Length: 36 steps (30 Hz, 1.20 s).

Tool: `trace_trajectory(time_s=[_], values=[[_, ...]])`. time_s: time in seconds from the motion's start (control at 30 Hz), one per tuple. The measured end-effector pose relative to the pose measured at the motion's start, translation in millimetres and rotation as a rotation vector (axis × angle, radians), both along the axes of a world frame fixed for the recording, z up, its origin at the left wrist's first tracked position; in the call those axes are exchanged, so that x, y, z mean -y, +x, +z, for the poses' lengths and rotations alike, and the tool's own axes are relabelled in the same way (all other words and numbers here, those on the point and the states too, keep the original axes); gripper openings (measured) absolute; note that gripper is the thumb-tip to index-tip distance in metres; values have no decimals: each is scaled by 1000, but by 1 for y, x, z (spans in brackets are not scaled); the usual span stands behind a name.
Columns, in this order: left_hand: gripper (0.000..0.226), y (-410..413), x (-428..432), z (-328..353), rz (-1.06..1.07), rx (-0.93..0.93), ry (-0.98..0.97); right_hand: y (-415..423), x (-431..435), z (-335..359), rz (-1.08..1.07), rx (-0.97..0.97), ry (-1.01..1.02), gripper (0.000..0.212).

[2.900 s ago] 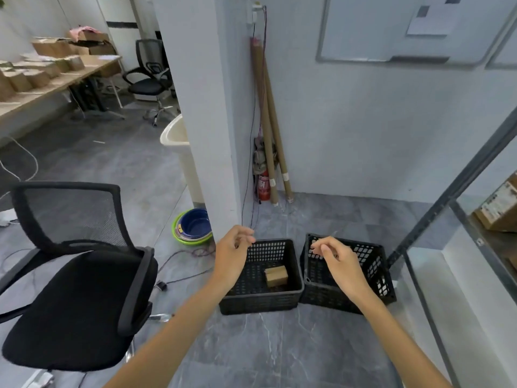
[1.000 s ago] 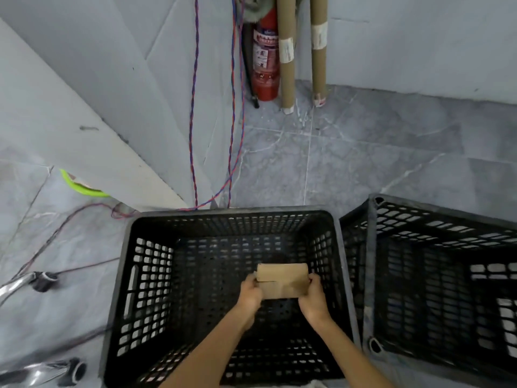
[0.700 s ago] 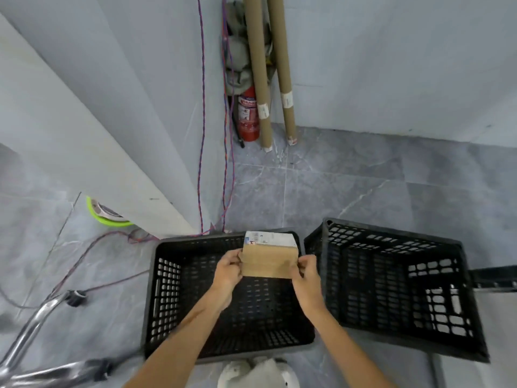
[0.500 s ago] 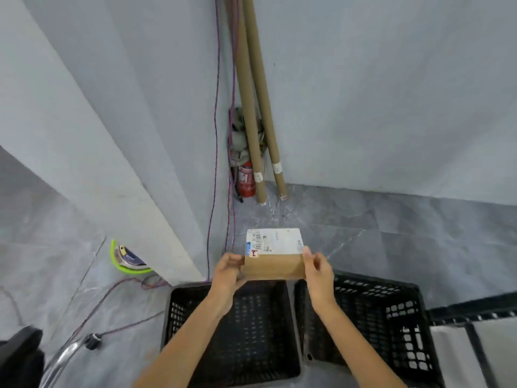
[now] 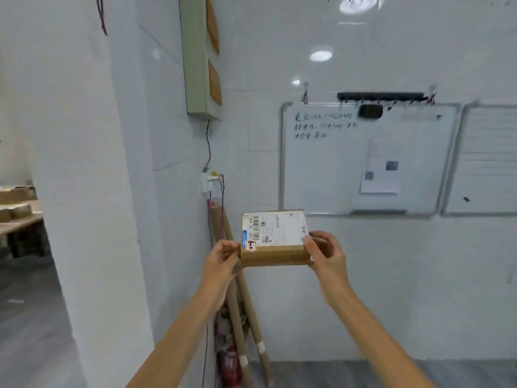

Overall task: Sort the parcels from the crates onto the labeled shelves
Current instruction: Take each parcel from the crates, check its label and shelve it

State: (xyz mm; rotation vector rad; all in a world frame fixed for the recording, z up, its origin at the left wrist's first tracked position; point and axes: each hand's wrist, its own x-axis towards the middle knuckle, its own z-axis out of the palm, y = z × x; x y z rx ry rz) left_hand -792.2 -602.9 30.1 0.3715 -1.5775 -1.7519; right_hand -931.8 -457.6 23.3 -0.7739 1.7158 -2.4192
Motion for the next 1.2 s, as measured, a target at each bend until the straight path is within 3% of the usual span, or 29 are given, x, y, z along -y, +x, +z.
trace_trajectory(time_s=[0.17, 0.4, 0.57, 0.77, 0.9, 1.0, 1.07, 1.2], values=[[22, 12, -8, 55, -61, -132, -92, 13, -30, 46, 231, -114, -45, 42], [15, 6, -17, 64, -109, -129, -176, 9, -57, 62, 319, -27, -103, 43], [17, -7, -29, 66, -147, -133, -208, 1, -72, 63, 323, 158, -84, 45], [17, -32, -58, 56, -170, -172, -81, -11, -97, 61, 293, 232, -166, 43], [40, -53, -94, 44, -318, -51, -120, -16, -108, 60, 197, 234, -217, 51], [58, -72, -121, 43, -451, -34, -187, -17, -114, 57, 145, 140, -89, 71], [57, -83, -133, 44, -470, -81, -172, -17, -121, 54, 109, 61, 47, 78], [44, -100, -137, 43, -448, -143, -149, -22, -143, 58, 46, -18, 149, 56]])
